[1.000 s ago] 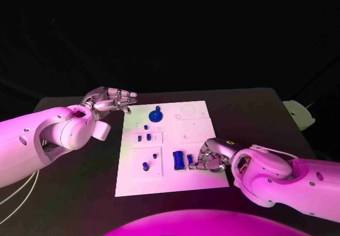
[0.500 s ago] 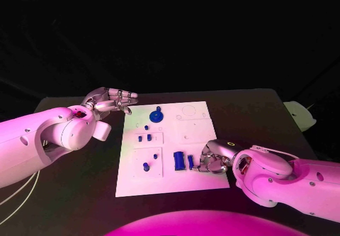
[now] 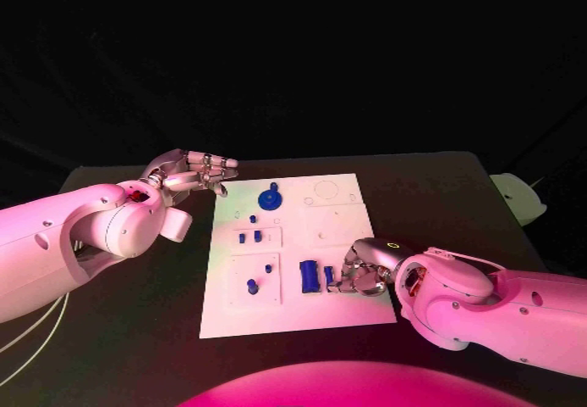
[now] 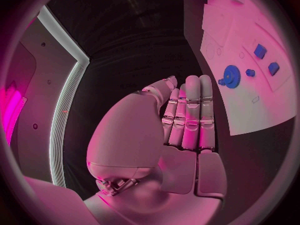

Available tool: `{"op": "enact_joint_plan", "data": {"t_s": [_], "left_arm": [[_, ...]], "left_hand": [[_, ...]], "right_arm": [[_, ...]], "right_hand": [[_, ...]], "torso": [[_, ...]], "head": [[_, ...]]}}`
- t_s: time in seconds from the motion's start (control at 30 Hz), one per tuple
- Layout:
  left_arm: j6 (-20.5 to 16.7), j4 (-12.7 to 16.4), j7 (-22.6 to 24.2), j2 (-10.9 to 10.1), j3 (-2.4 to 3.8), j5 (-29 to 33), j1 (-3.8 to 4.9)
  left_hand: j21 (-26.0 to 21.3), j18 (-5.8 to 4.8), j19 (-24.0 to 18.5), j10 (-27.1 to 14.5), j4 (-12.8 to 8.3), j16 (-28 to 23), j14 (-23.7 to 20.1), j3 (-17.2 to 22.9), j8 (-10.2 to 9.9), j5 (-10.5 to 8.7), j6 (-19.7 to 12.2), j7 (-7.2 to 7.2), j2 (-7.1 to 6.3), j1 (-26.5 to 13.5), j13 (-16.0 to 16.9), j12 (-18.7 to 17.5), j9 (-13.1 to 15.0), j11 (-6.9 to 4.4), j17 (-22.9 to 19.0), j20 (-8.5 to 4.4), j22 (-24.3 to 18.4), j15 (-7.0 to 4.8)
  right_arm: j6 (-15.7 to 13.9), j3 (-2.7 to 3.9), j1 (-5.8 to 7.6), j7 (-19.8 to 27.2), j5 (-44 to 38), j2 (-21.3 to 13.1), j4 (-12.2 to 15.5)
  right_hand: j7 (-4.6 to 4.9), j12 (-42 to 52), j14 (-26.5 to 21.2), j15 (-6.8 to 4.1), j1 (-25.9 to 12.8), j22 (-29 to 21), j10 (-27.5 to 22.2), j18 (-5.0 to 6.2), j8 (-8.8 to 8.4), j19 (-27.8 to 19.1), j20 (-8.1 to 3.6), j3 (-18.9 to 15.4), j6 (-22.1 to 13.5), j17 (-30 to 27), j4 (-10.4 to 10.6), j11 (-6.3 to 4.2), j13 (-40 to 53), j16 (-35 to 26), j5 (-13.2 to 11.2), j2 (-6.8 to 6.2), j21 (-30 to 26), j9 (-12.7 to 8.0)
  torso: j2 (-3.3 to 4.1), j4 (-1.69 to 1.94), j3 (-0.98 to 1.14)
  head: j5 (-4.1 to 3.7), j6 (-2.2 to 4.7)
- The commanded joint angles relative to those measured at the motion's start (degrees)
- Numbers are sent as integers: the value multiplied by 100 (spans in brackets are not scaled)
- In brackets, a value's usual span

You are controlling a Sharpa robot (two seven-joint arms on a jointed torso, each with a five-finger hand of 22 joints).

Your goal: Assemble the parts on the task board

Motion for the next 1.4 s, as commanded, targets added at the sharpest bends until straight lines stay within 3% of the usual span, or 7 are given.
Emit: {"op": "enact_joint_plan", "data": {"t_s": [0.03,0.37,0.7,0.93,1.17,1.3,1.4], "left_arm": [[92,11,27,11,3,-13,2],[97,8,27,8,3,-13,2],[107,-53,104,35,2,31,-15],[153,-224,266,104,-12,295,-49],[120,-544,531,280,-66,768,-77],[71,-815,777,489,-74,1117,-110],[76,-1081,978,689,-75,1382,-133]], "left_hand": [[-37,78,-5,-28,21,9,-22,-22,21,7,-31,-8,13,-25,9,19,-4,-1,-5,50,-9,4],[-37,78,-4,-30,18,10,-22,-21,22,8,-32,-9,13,-21,10,22,-4,-2,-5,50,-9,3],[-46,76,-5,-43,34,11,-28,-36,27,3,-39,-6,4,-45,12,42,-3,3,-8,55,-15,9],[-105,74,-37,-74,91,-23,-83,-72,39,-1,-56,-6,2,-113,18,84,-1,4,-28,72,-50,21],[-537,70,-241,-172,171,-565,-421,-123,91,1,-95,0,20,-132,32,221,6,23,-297,137,-306,72],[-1289,88,-449,-266,252,-1673,-551,-94,154,-5,-129,23,35,-118,-39,258,8,85,-809,273,-775,184],[-1805,26,-624,-328,322,-2575,-788,-52,220,7,-86,30,10,-138,-179,135,19,137,-1152,413,-1092,311]], "right_arm": [[64,2,-3,17,3,39,-49],[95,2,-2,20,20,59,-62],[-834,30,231,1147,1406,-71,-82],[-1092,35,666,2898,3833,87,-962],[-968,36,935,4290,5706,553,-2165],[-786,44,1000,4800,6445,891,-2813],[-648,67,1022,5056,6868,1151,-3272]], "right_hand": [[4,17,457,-18,101,1380,57,-29,-19,405,-32,-22,2,834,-18,-9,316,35,40,33,29,10],[-3,4,454,-24,285,1375,51,-25,-22,398,-36,-39,-6,824,-107,-16,312,29,40,30,13,17],[148,-287,400,59,252,1255,-97,60,-233,219,13,-231,-327,599,-1,102,145,-123,253,-56,-405,-61],[271,-852,271,152,697,996,-420,238,-421,-162,113,-191,-563,102,-181,211,-195,-498,262,79,-1298,-129],[361,-2738,-68,224,1248,517,-1373,501,-522,-788,186,78,-716,-1002,-526,292,-1469,-1450,-283,239,-2788,-155],[512,-4036,-944,367,1350,-502,-2064,886,-683,-1984,311,182,-972,-3138,-572,440,-2508,-3582,-567,255,-5469,-227],[658,-4670,-1443,562,1458,-988,-2346,901,-809,-2396,461,300,-1098,-3827,-584,589,-3208,-4670,-651,234,-6157,-340]], "torso": [[-6,-2,-3],[-8,2,-8],[-73,2,-35],[-222,-26,-97],[-346,11,-149],[-429,30,-161],[-484,49,-167]], "head": [[-1,8],[-12,4],[-48,69],[-52,179],[-43,404],[-40,582],[-21,699]]}}
